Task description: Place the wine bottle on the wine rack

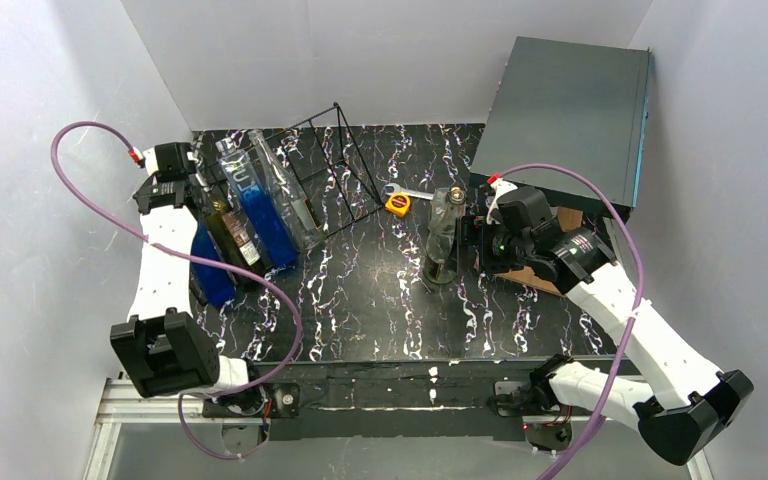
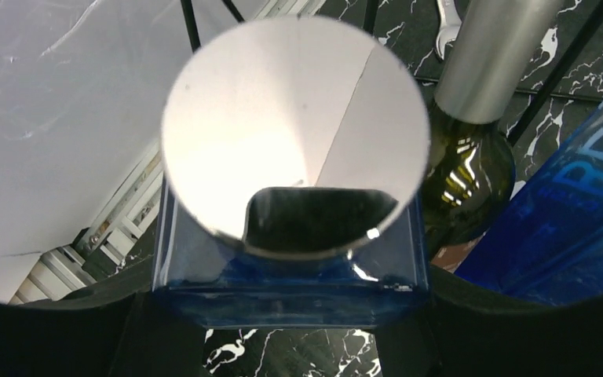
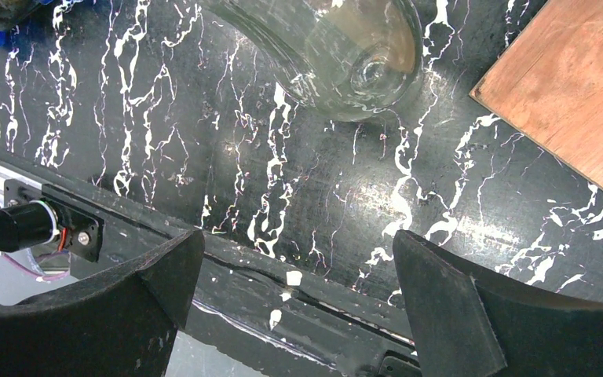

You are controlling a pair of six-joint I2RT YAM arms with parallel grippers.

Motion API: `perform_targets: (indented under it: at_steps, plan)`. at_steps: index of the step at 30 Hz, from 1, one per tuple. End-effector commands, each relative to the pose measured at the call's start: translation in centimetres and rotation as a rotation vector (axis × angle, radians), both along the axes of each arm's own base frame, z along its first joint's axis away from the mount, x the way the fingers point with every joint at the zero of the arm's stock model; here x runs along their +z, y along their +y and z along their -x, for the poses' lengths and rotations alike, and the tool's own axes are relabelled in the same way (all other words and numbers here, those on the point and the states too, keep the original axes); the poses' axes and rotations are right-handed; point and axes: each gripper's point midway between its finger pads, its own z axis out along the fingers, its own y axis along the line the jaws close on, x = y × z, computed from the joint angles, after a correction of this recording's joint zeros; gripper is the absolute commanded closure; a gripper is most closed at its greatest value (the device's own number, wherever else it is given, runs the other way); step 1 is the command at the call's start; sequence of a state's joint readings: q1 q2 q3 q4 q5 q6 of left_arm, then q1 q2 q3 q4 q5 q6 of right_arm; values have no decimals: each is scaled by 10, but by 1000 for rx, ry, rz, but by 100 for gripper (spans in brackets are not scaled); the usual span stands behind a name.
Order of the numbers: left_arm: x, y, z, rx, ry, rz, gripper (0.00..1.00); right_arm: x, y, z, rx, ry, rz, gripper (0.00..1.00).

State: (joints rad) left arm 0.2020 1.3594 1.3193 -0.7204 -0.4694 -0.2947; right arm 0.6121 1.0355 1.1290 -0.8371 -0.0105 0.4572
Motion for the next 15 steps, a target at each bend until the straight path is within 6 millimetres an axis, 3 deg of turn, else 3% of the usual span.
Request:
perform_targets:
  at_steps: [1, 15]
  plan:
    - [-8, 8, -2, -14, 82, -14, 100, 6, 3, 0, 20, -25, -12, 0]
    - [-27, 23, -23, 19, 82, 3, 100, 1, 5, -2, 21, -16, -8, 0]
